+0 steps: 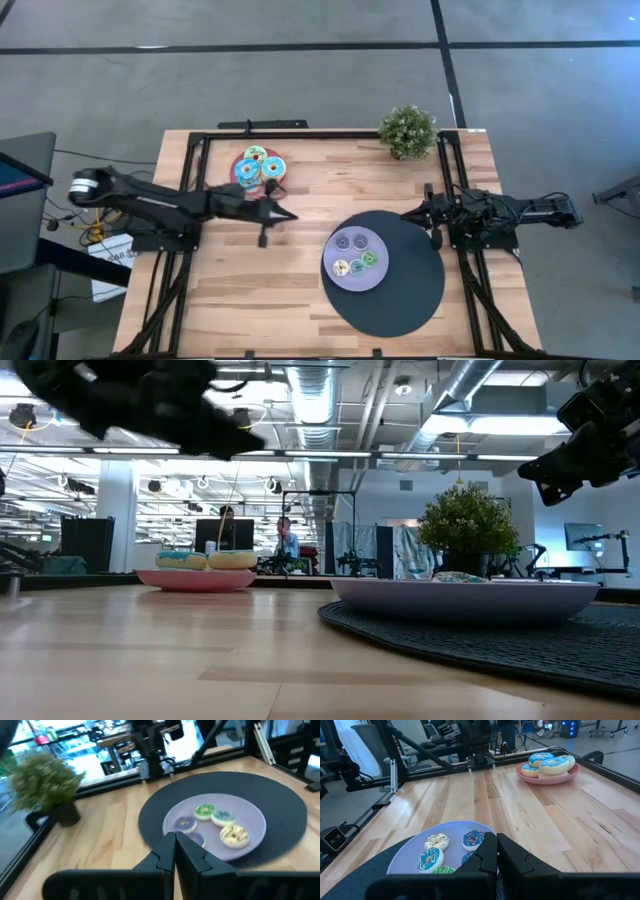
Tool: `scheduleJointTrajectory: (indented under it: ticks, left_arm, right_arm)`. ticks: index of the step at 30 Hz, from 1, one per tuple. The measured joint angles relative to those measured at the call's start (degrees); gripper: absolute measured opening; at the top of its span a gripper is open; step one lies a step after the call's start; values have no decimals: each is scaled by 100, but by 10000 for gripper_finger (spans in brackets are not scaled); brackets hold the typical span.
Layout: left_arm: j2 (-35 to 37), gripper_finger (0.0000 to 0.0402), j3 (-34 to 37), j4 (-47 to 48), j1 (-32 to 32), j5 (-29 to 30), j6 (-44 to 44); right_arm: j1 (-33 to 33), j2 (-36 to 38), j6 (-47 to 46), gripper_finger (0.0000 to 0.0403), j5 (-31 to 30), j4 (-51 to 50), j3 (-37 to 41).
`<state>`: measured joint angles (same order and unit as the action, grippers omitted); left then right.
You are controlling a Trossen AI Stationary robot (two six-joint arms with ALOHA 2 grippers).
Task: Pick & Place donuts
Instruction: Return to Home Position
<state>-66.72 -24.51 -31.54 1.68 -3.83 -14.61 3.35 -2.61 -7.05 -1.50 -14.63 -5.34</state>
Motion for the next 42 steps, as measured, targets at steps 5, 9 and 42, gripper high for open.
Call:
scheduleJointTrajectory:
  ticks: [5,9,42]
  left_arm:
    - [611,0,939,-827,431,-230,572]
    - [776,0,1482,-1612,512,68,947]
    - [6241,0,2393,2863,510,1139,1473]
  right_arm:
    - [-1,2,0,0,-5,2,0]
    - [0,0,0,0,-11,2,0]
    - [-2,0,0,0,-4,2,0]
